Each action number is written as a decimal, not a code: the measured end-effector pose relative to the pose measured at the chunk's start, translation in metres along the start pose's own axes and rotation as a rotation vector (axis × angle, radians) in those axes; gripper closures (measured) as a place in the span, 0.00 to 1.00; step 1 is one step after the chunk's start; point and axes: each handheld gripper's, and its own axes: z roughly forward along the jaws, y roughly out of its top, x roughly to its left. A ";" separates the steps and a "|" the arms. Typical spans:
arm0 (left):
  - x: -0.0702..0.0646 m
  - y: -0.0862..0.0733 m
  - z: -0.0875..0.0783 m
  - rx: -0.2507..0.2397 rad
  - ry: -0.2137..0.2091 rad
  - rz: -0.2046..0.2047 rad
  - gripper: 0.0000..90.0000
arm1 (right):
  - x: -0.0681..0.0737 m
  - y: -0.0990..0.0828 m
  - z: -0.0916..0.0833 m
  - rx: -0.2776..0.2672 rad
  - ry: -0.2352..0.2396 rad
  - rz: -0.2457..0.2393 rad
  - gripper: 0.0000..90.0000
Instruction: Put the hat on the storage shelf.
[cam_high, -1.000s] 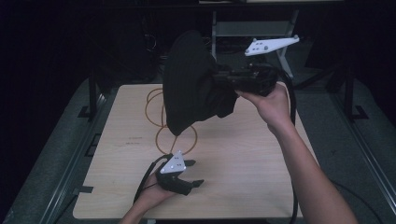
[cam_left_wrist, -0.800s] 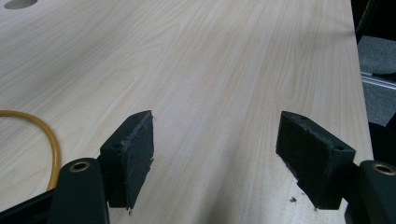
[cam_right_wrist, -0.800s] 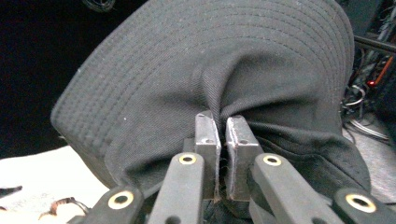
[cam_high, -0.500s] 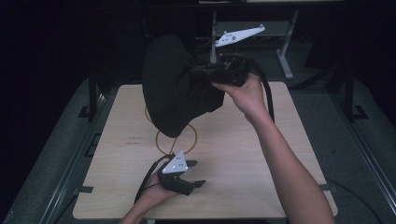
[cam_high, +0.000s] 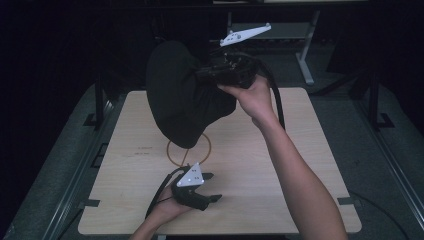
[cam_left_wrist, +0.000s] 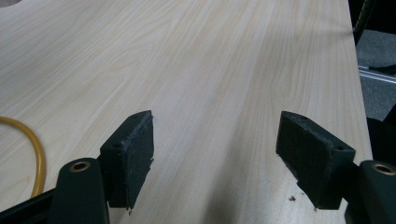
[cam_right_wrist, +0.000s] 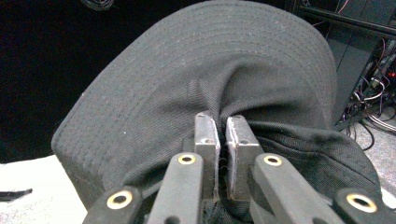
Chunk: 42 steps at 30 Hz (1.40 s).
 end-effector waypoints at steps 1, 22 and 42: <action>0.000 0.000 0.000 0.001 0.000 -0.001 0.30 | 0.000 0.000 0.002 0.000 0.003 -0.003 0.94; 0.001 -0.001 -0.001 -0.025 -0.010 -0.020 0.30 | 0.013 0.011 0.047 0.074 -0.006 -0.049 0.93; 0.003 -0.002 -0.005 -0.029 -0.025 -0.022 0.30 | 0.035 0.000 0.094 0.189 -0.034 -0.128 0.61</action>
